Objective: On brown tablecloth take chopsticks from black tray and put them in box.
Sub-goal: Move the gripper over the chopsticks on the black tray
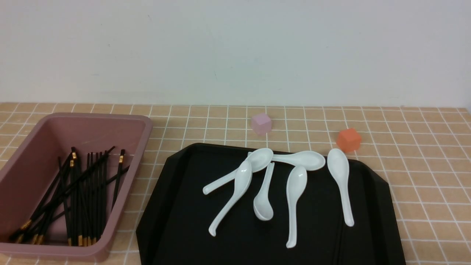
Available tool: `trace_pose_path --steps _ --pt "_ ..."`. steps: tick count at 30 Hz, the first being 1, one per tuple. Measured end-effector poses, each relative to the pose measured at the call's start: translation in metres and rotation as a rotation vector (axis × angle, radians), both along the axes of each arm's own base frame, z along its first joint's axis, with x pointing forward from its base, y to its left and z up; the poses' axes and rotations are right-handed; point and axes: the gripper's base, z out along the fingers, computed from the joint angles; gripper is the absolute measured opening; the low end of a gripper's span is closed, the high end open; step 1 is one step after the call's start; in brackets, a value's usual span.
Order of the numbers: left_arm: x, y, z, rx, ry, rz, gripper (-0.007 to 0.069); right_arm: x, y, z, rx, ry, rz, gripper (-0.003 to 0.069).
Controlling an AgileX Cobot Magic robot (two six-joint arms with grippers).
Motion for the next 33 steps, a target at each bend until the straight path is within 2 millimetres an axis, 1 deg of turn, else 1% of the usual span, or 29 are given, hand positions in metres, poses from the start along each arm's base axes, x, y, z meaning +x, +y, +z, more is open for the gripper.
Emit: trace_pose_path --steps 5,7,8,9,10,11,12,13,17,20,22,23,24,25,26,27,28,29,30,32,33 --pt "0.0 0.0 0.0 0.0 0.0 0.0 0.0239 0.0 0.0 0.0 0.019 -0.001 0.0 0.0239" --pt "0.0 0.0 0.0 0.0 0.0 0.0 0.0239 0.0 0.004 0.002 0.21 0.005 -0.016 0.0239" --pt "0.0 0.0 0.0 0.0 0.0 0.0 0.0239 0.0 0.005 0.001 0.279 0.01 -0.021 0.0239" --pt "0.0 0.0 0.0 0.0 0.0 0.0 0.0239 0.0 0.008 0.003 0.441 0.012 -0.033 0.0239" --pt "0.0 0.0 0.0 0.0 0.0 0.0 0.0239 0.0 0.009 0.005 0.537 0.011 -0.037 0.0239" --pt "0.0 0.0 0.0 0.0 0.0 0.0 0.0239 0.001 0.01 0.007 0.623 0.004 -0.044 0.0239" --pt "0.0 0.0 0.0 0.0 0.0 0.0 0.0239 0.001 0.01 0.008 0.658 -0.004 -0.048 0.0239" --pt "0.0 0.0 0.0 0.0 0.0 0.0 0.0239 0.001 0.01 0.011 0.751 -0.018 -0.054 0.0239" --pt "0.0 0.0 0.0 0.0 0.0 0.0 0.0239 0.002 0.011 0.015 0.874 -0.032 -0.061 0.0239" --pt "0.0 0.0 0.0 0.0 0.0 0.0 0.0239 0.002 0.011 0.016 0.932 -0.033 -0.063 0.0229" --pt "0.0 0.0 0.0 0.0 0.0 0.0 0.0239 0.001 0.011 0.023 0.925 -0.062 -0.054 0.0205" --pt "0.0 0.0 0.0 0.0 0.0 0.0 0.0239 0.0 0.01 0.033 0.904 -0.095 -0.041 0.0183" --pt "0.0 0.0 0.0 0.0 0.0 0.0 0.0239 0.0 0.01 0.048 0.862 -0.133 -0.026 0.0153" --pt "0.0 0.0 0.0 0.0 0.0 0.0 0.0239 0.0 0.01 0.056 0.835 -0.146 -0.019 0.0135" --pt "0.0 0.0 0.0 0.0 0.0 0.0 0.0239 0.001 0.01 0.072 0.781 -0.156 -0.001 0.0098" --pt "0.0 0.0 0.0 0.0 0.0 0.0 0.0239 0.003 0.011 0.074 0.764 -0.144 -0.003 0.0092" --pt "0.0 0.0 0.0 0.0 0.0 0.0 0.0239 0.007 0.013 0.085 0.706 -0.108 0.009 0.006" --pt "0.0 0.0 0.0 0.0 0.0 0.0 0.0239 0.015 0.017 0.1 0.623 -0.016 0.031 0.002" --pt "0.0 0.0 0.0 0.0 0.0 0.0 0.0239 0.025 0.022 0.103 0.565 0.131 0.046 0.0002" --pt "0.0 0.0 0.0 0.0 0.0 0.0 0.0239 0.045 0.028 0.099 0.491 0.39 0.053 0.0001" --pt "0.0 0.0 0.0 0.0 0.0 0.0 0.0239 0.055 0.031 0.094 0.466 0.53 0.056 0.0001"
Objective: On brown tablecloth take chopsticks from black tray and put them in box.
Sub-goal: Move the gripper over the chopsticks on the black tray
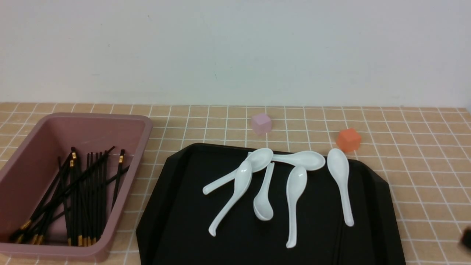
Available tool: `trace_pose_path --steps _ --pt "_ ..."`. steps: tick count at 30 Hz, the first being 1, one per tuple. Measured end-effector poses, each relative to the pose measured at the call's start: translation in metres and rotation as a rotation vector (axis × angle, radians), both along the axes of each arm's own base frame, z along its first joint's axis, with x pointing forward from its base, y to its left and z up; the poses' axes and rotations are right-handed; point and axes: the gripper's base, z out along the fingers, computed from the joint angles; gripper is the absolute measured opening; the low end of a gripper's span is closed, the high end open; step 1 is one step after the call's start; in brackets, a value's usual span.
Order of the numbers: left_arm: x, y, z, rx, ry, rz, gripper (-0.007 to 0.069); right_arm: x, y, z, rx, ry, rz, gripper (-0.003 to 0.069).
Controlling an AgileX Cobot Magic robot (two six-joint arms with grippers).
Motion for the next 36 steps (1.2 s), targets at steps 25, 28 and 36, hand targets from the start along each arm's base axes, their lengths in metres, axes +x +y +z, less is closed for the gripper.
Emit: trace_pose_path --steps 25,28,36 --pt "0.0 0.0 0.0 0.0 0.0 0.0 0.0239 0.15 0.108 -0.09 -0.261 0.599 -0.084 0.0332" --pt "0.0 0.0 0.0 0.0 0.0 0.0 0.0239 0.158 0.112 -0.094 -0.236 0.583 -0.111 0.0351" --pt "0.0 0.0 0.0 0.0 0.0 0.0 0.0239 0.168 0.117 -0.121 -0.27 0.647 -0.128 0.0358"
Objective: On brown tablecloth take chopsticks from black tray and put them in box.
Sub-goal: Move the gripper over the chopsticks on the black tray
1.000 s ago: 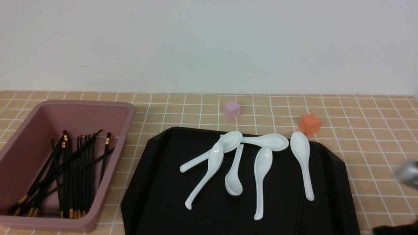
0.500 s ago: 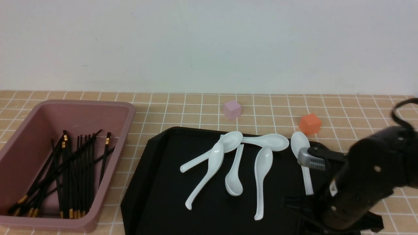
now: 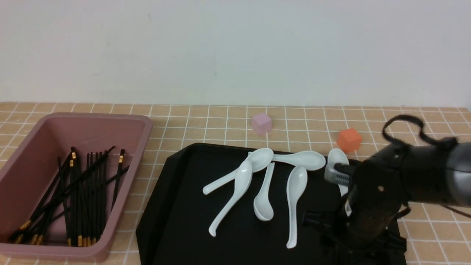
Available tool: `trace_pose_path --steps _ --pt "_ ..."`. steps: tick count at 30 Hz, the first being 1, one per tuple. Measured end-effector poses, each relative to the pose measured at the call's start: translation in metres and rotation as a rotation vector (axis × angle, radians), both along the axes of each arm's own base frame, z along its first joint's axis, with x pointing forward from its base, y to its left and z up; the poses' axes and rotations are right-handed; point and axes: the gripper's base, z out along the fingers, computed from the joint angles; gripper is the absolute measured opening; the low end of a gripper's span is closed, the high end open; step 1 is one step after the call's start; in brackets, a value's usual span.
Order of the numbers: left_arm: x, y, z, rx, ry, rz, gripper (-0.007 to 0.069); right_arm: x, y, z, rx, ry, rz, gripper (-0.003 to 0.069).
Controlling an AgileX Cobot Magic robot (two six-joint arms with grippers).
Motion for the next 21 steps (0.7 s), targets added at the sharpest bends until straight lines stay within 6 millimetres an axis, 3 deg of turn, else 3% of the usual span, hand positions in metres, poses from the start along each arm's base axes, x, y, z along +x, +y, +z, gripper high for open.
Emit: trace_pose_path --steps 10,21 --pt "0.0 0.0 0.0 0.0 0.0 0.0 0.0239 0.0056 0.0031 -0.0035 -0.003 0.006 0.0 0.0332" --pt "0.0 0.0 0.0 0.0 0.0 0.0 0.0239 0.0037 0.0005 -0.0046 -0.05 0.033 0.105 0.0127"
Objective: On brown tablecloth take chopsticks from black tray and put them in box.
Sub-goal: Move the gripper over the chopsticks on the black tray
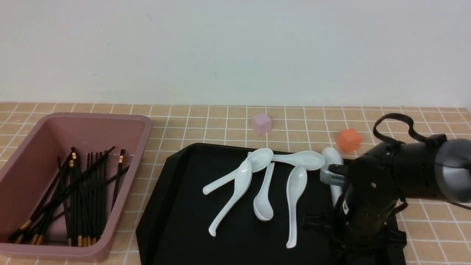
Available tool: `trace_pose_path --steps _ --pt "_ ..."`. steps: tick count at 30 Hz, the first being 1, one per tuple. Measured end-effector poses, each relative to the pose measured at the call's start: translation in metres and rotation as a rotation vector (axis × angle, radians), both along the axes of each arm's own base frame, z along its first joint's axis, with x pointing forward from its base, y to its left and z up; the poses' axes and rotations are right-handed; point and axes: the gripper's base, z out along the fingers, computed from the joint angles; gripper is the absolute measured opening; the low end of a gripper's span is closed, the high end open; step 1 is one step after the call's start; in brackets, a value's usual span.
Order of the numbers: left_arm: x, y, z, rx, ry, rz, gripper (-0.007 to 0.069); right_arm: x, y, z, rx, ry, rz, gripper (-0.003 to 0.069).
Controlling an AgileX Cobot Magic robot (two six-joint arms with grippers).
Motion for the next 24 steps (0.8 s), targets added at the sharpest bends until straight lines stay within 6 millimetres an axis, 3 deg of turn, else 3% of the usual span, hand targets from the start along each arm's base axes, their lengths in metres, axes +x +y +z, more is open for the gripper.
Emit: trace_pose_path --steps 13,24 --pt "0.0 0.0 0.0 0.0 0.0 0.0 0.0239 -0.004 -0.001 0.006 -0.02 0.043 0.102 0.0126" --pt "0.0 0.0 0.0 0.0 0.0 0.0 0.0239 -0.025 -0.015 0.056 -0.093 0.124 0.2 0.0126"
